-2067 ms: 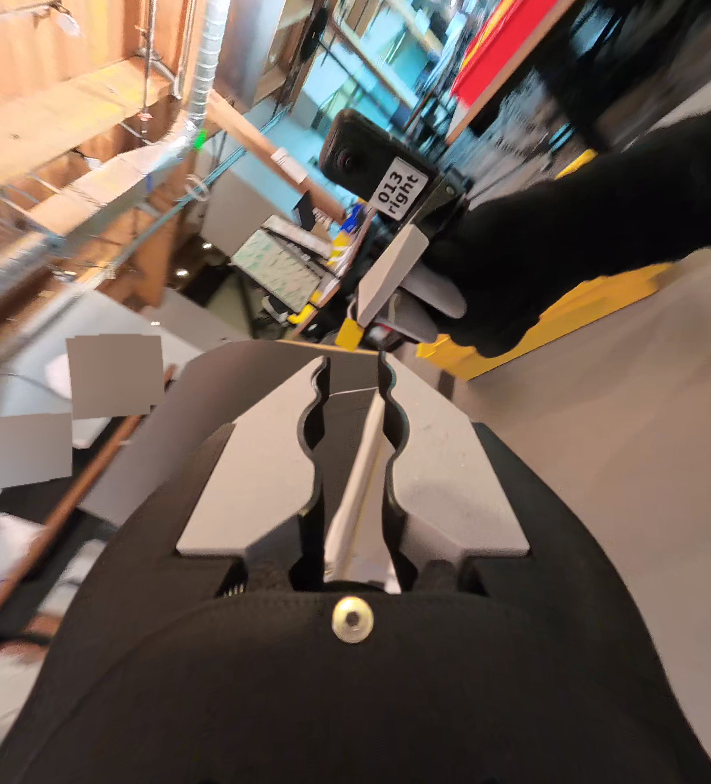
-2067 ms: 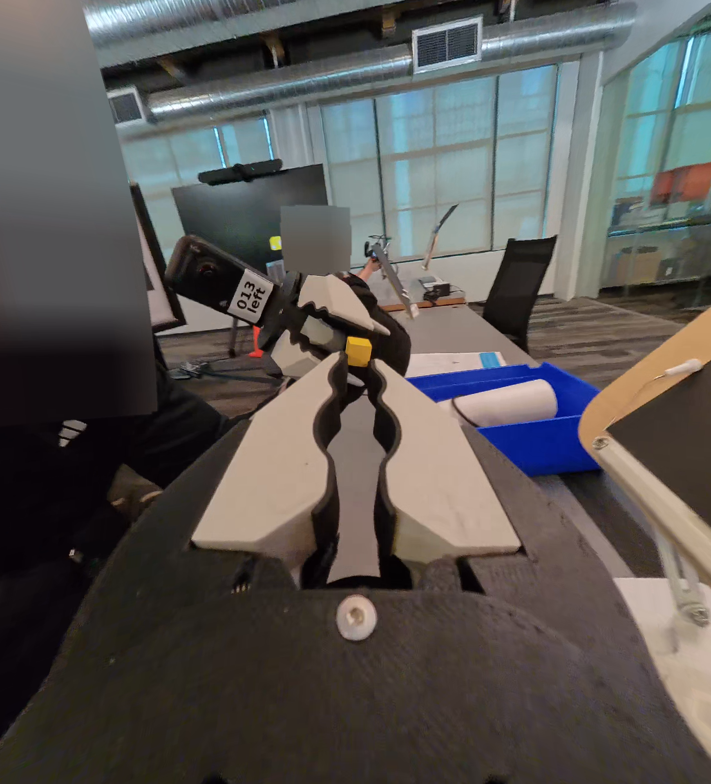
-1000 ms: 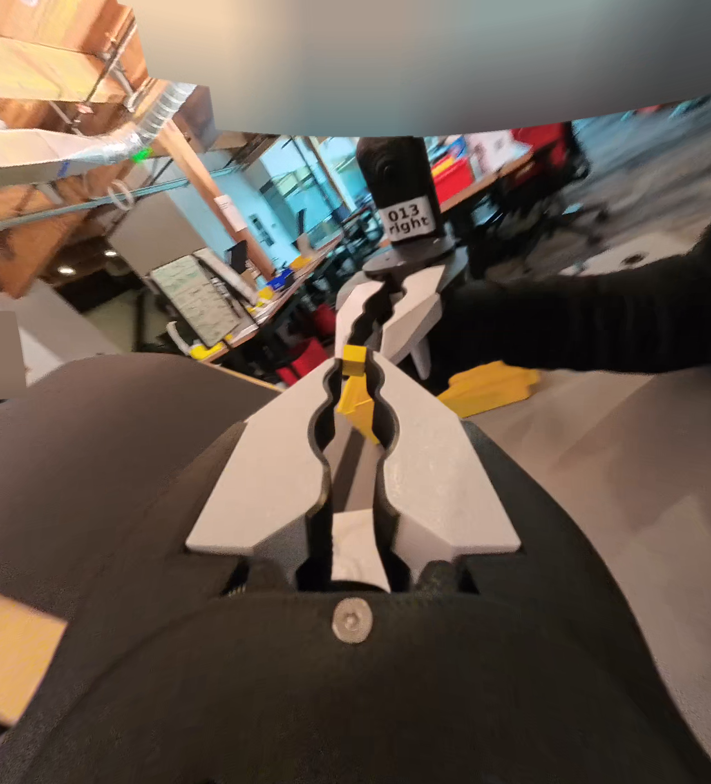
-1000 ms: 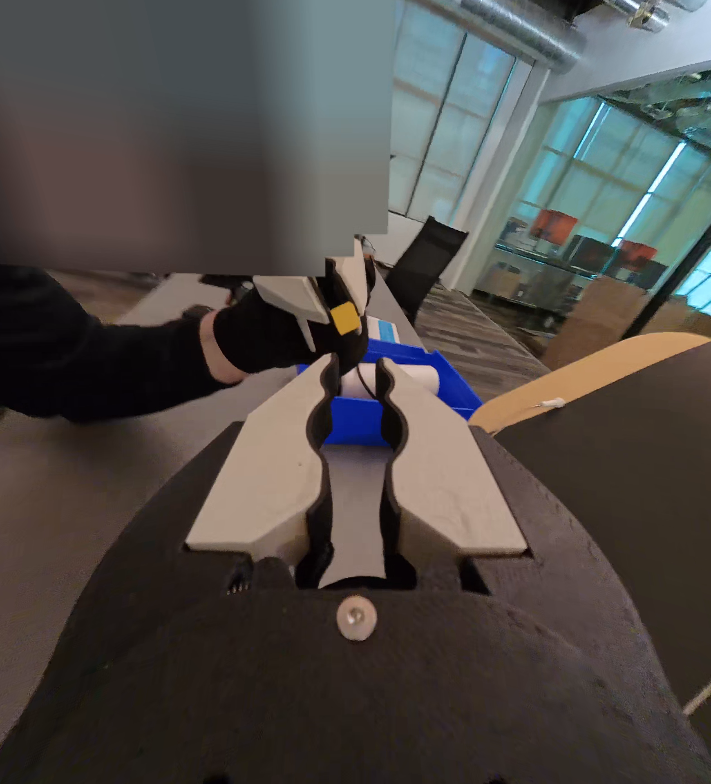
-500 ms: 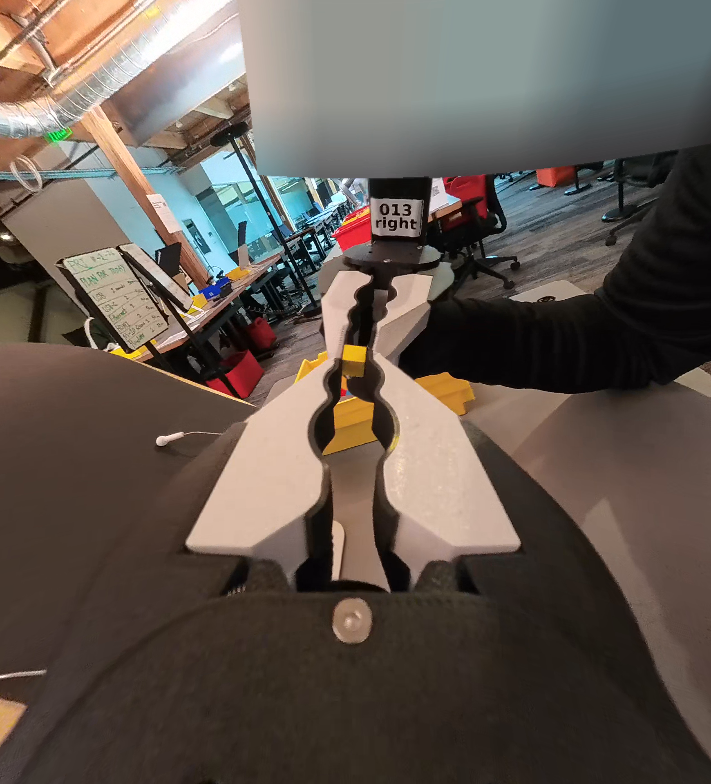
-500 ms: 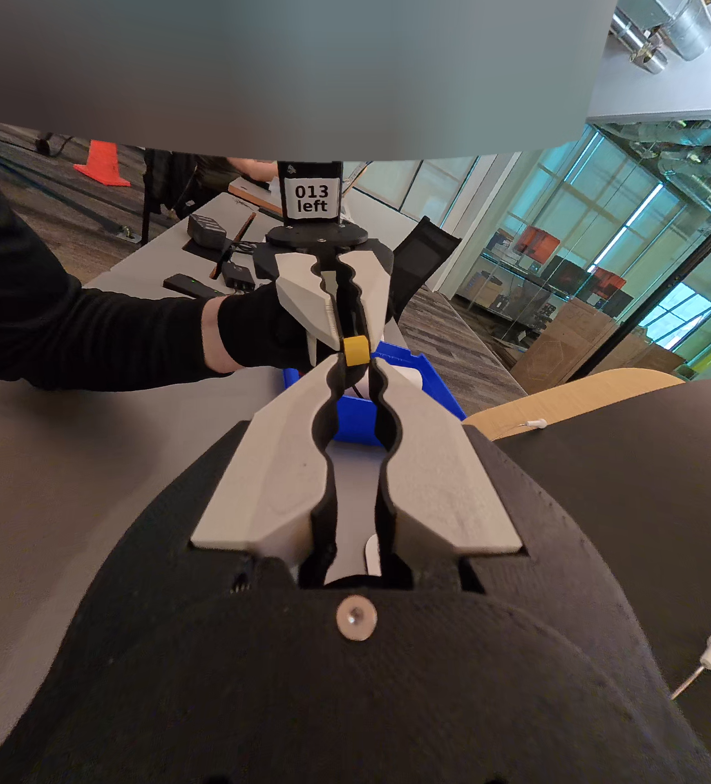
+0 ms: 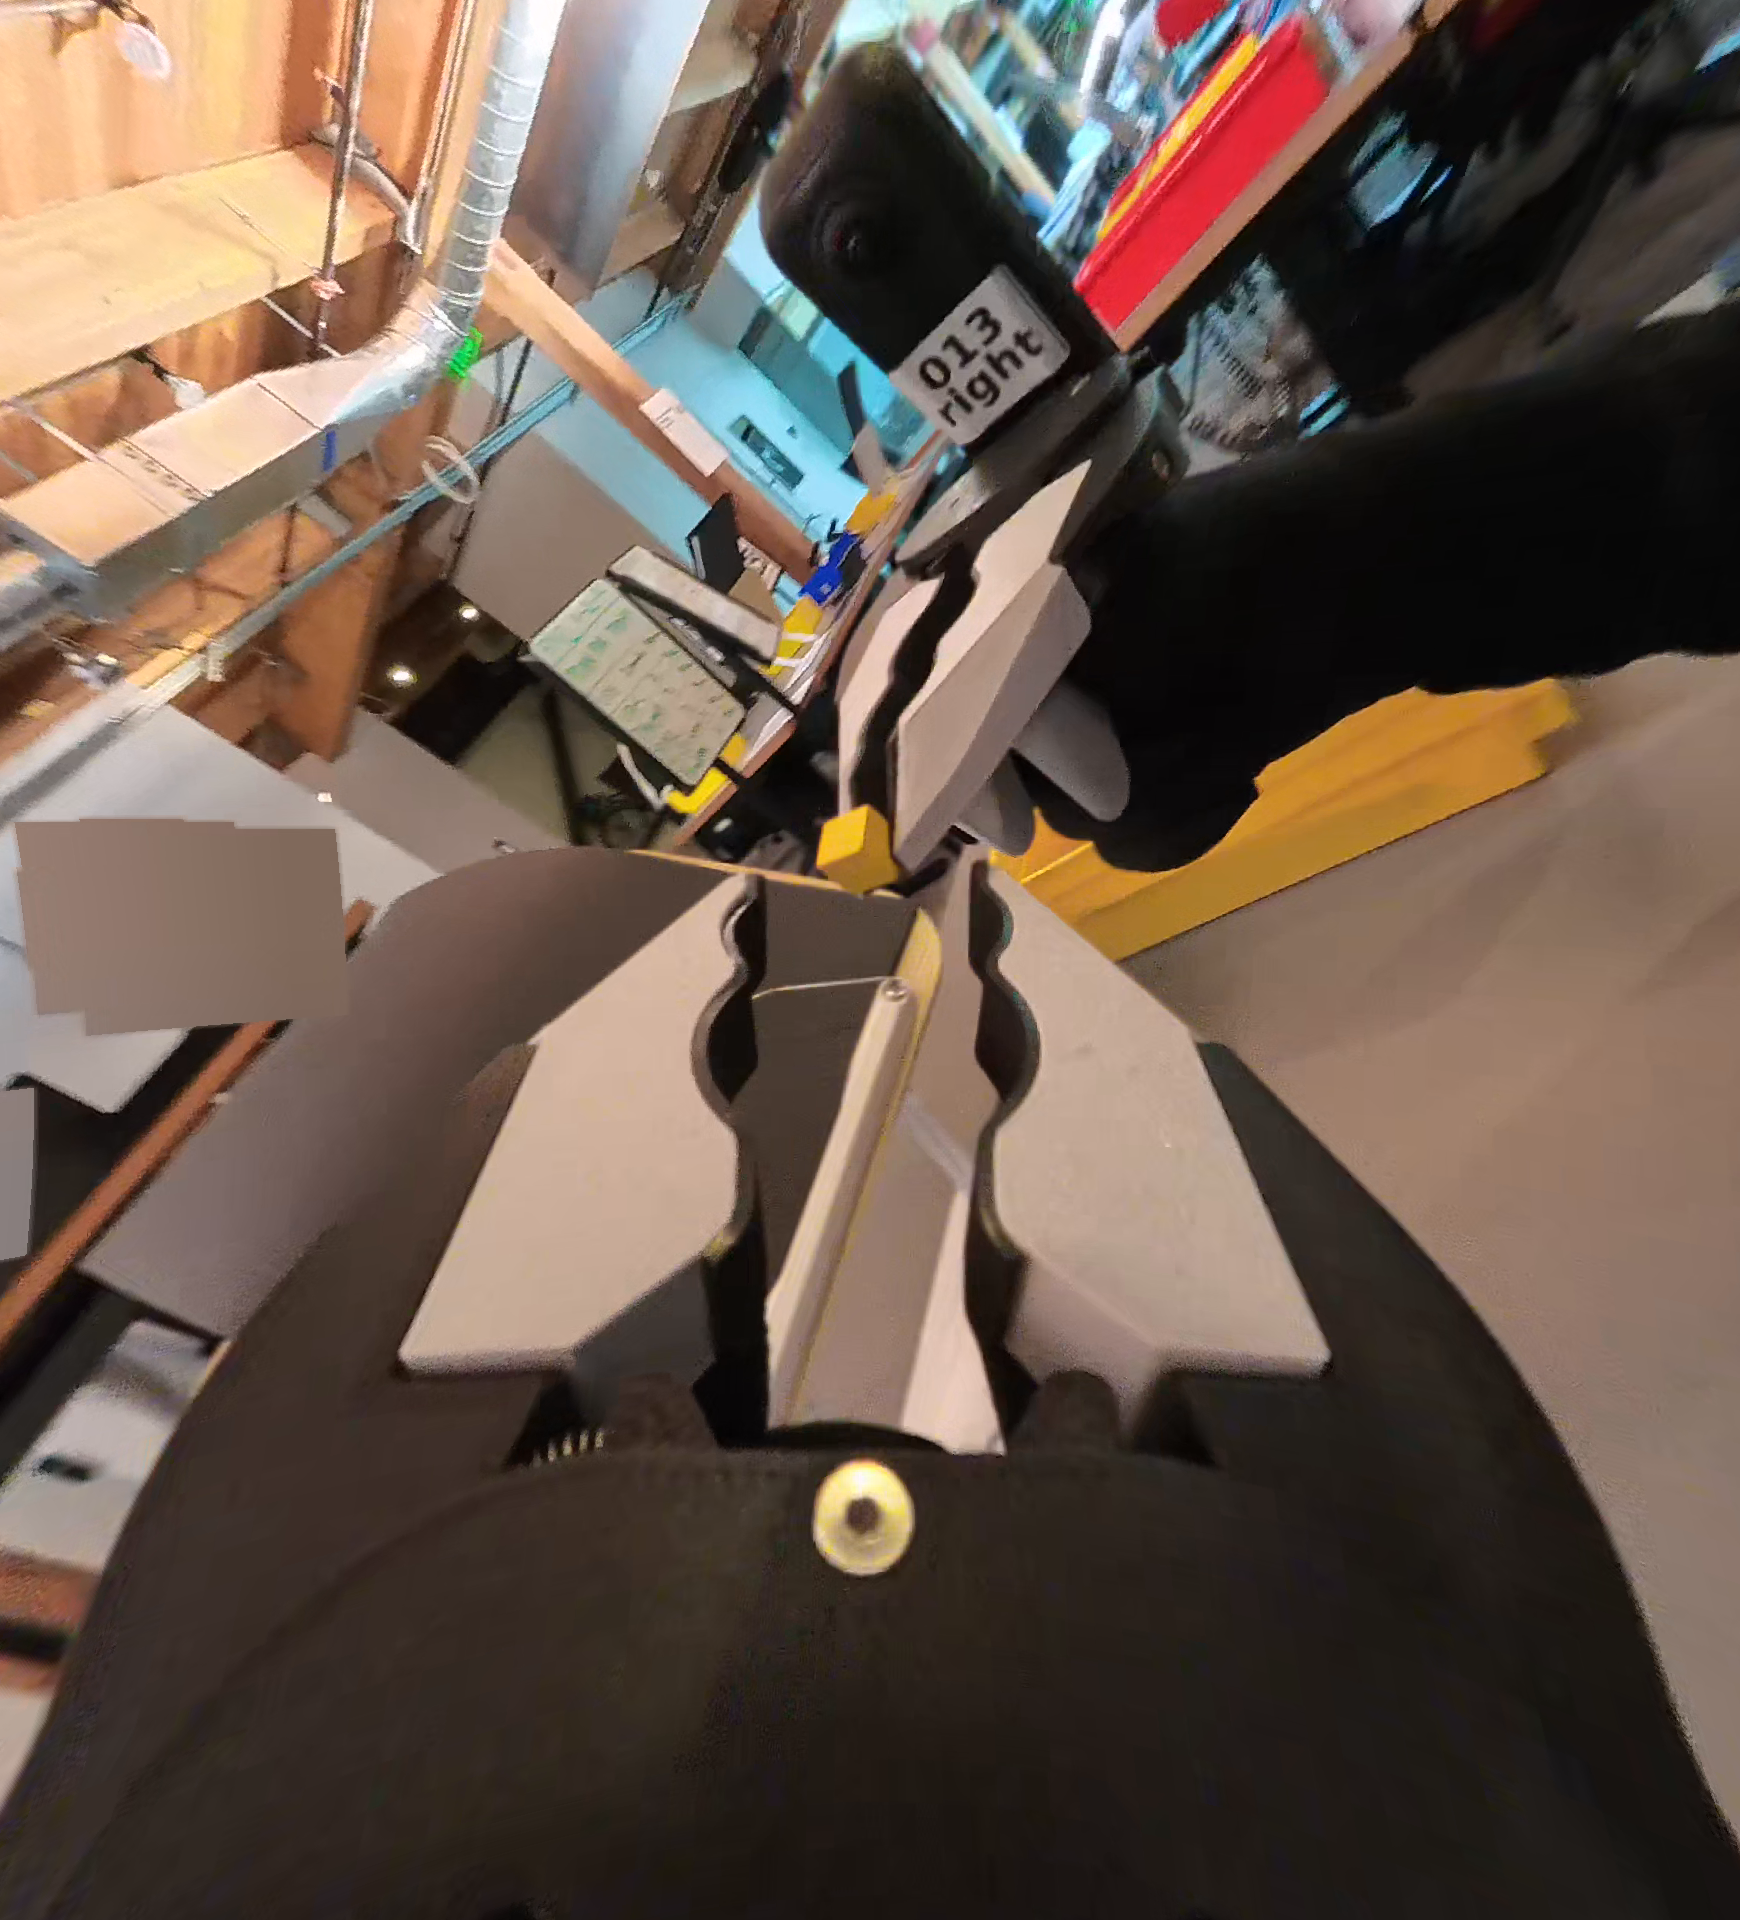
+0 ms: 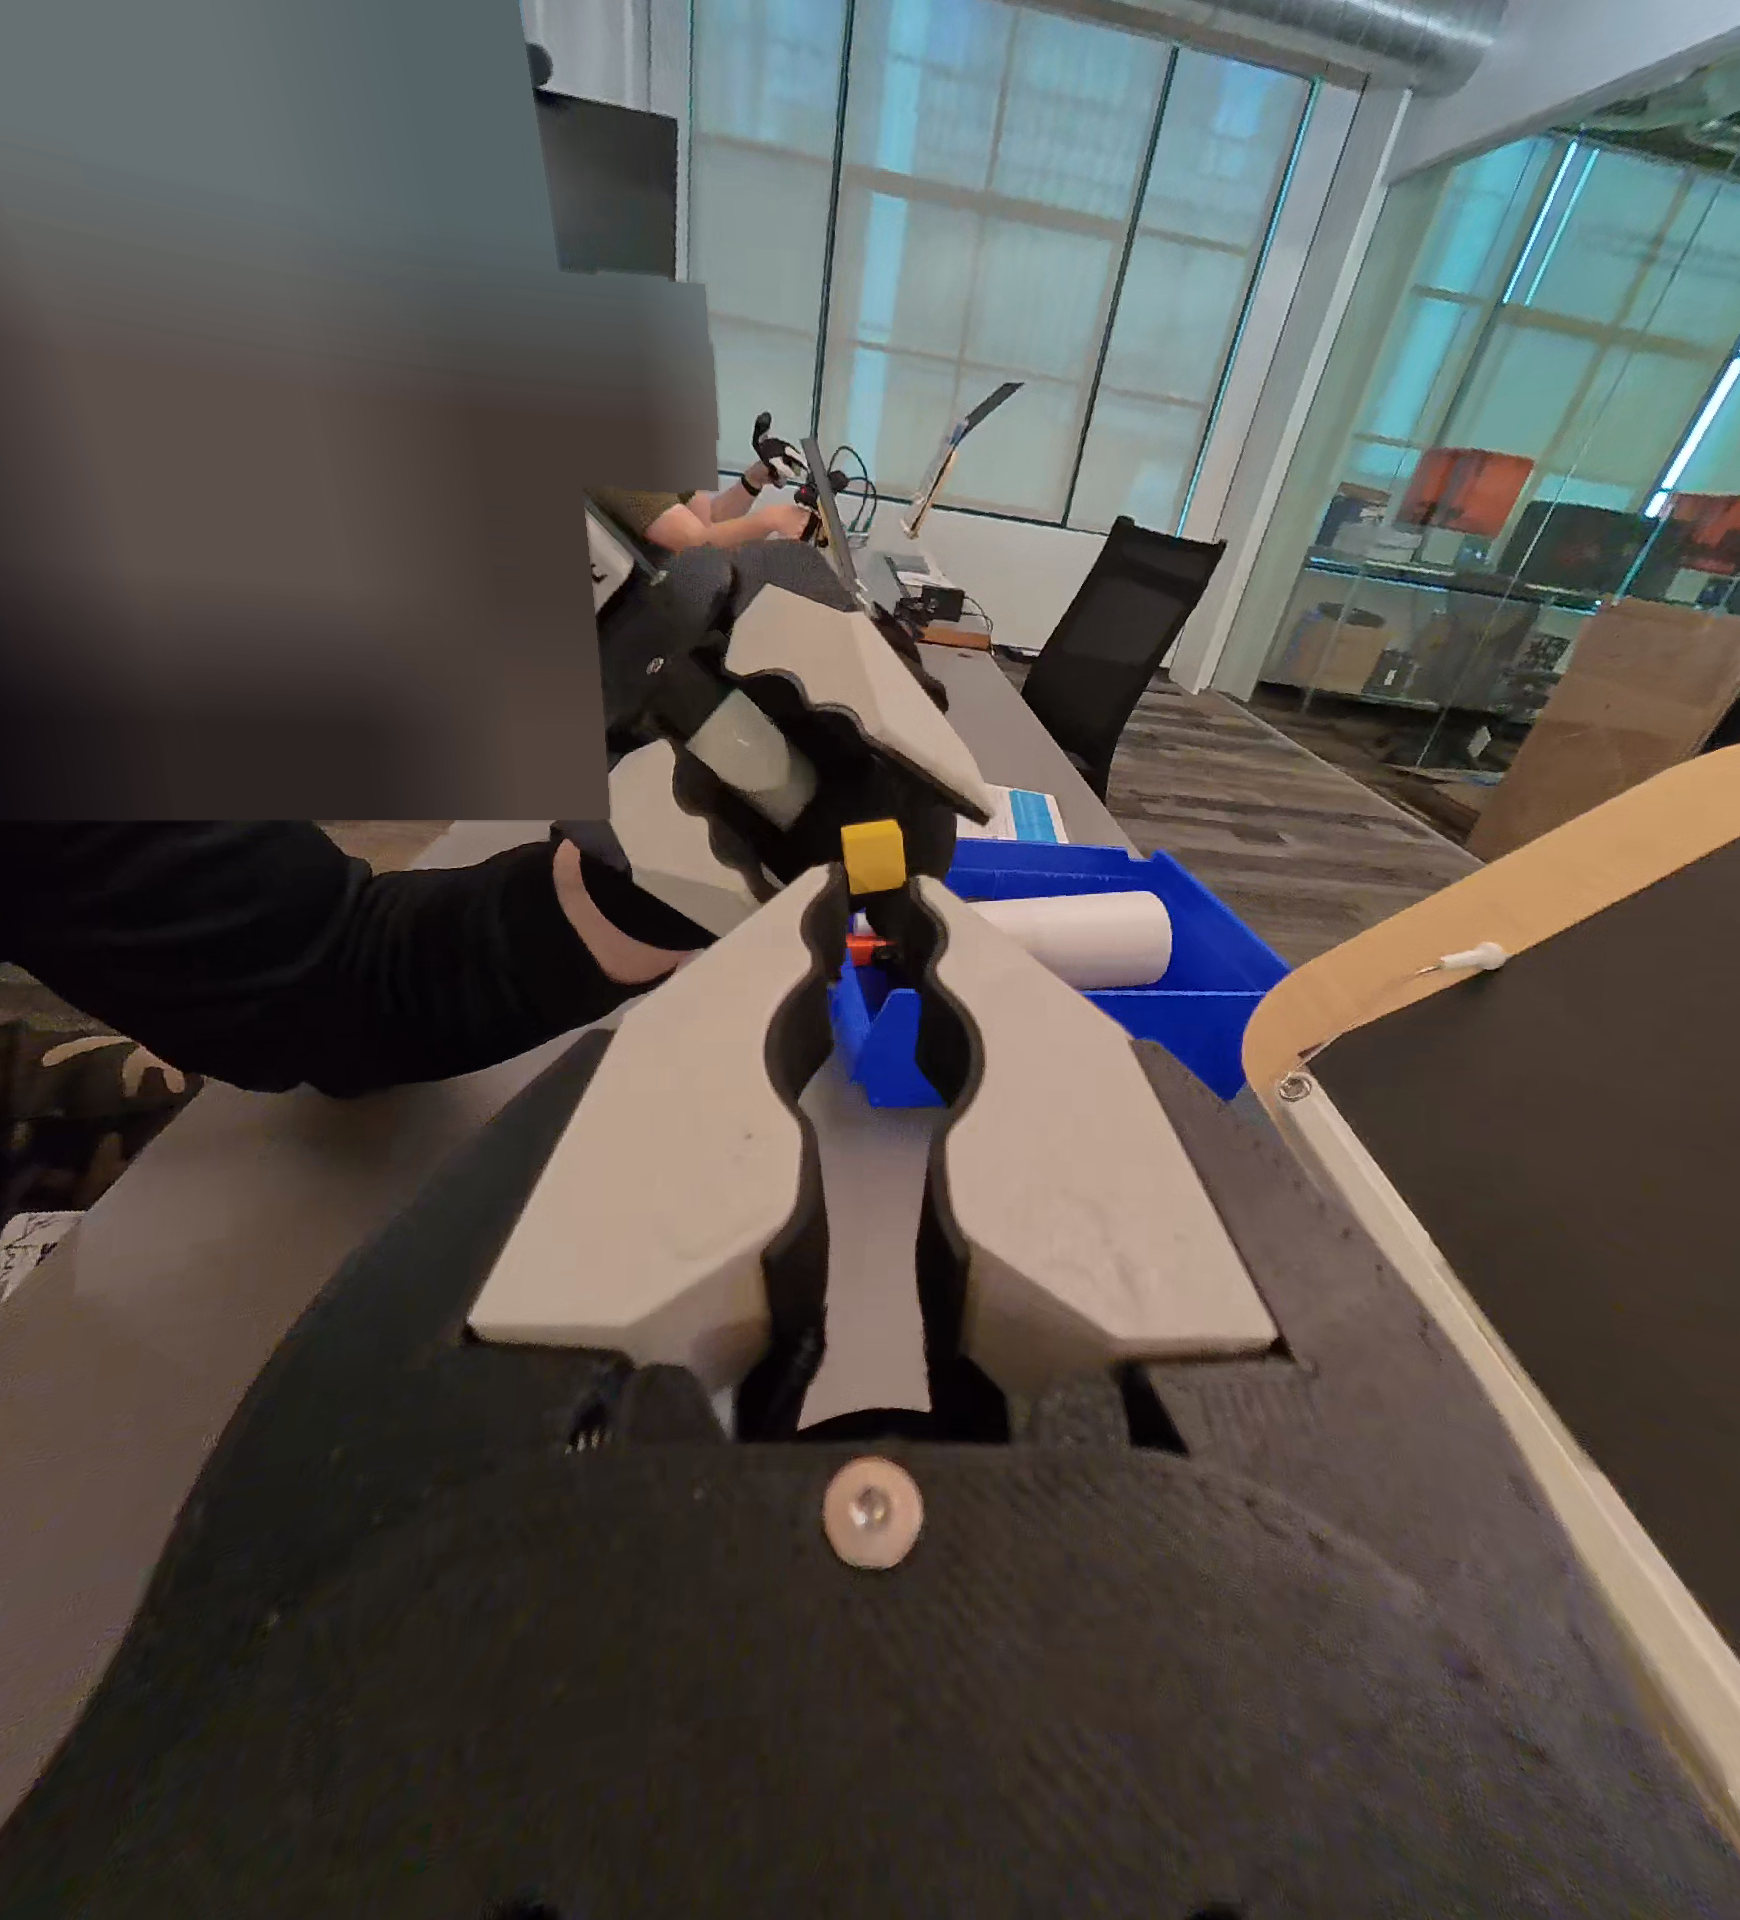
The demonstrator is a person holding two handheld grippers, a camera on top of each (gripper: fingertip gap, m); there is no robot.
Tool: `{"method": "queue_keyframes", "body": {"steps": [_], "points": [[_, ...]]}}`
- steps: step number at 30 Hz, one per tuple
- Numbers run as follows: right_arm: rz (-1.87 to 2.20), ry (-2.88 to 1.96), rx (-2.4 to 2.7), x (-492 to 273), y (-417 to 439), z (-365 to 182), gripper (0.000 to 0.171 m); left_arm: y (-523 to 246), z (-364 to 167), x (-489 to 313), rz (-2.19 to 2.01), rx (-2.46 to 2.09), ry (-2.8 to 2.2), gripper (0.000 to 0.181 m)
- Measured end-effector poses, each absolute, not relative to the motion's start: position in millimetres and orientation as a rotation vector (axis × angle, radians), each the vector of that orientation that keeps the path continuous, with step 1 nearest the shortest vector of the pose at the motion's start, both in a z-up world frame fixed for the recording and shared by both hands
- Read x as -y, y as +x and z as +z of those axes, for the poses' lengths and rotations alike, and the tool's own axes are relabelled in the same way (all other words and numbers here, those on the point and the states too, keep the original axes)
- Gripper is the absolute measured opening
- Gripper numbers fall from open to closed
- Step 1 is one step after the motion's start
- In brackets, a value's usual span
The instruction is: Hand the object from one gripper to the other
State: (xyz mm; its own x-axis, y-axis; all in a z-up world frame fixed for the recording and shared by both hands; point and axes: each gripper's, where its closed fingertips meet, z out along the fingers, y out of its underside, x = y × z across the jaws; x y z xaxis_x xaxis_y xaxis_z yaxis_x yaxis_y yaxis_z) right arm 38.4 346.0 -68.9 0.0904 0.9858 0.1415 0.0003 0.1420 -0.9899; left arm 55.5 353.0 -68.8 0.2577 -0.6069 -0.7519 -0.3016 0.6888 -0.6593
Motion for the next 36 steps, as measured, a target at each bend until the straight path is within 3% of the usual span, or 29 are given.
{"method": "queue_keyframes", "body": {"steps": [21, 36], "points": [[1.458, -1.164, 0.975, -352.0, 34.9, -57.7, 0.007, 58.3, -54.6, -363.7, 0.08, -1.214, -0.75, 0.022], [1.406, -1.2, 1.067, -350.4, 35.8, -68.4, 0.007, 59.6, -63.3, -360.8, 0.066, -1.288, -0.75, 0.016]]}}
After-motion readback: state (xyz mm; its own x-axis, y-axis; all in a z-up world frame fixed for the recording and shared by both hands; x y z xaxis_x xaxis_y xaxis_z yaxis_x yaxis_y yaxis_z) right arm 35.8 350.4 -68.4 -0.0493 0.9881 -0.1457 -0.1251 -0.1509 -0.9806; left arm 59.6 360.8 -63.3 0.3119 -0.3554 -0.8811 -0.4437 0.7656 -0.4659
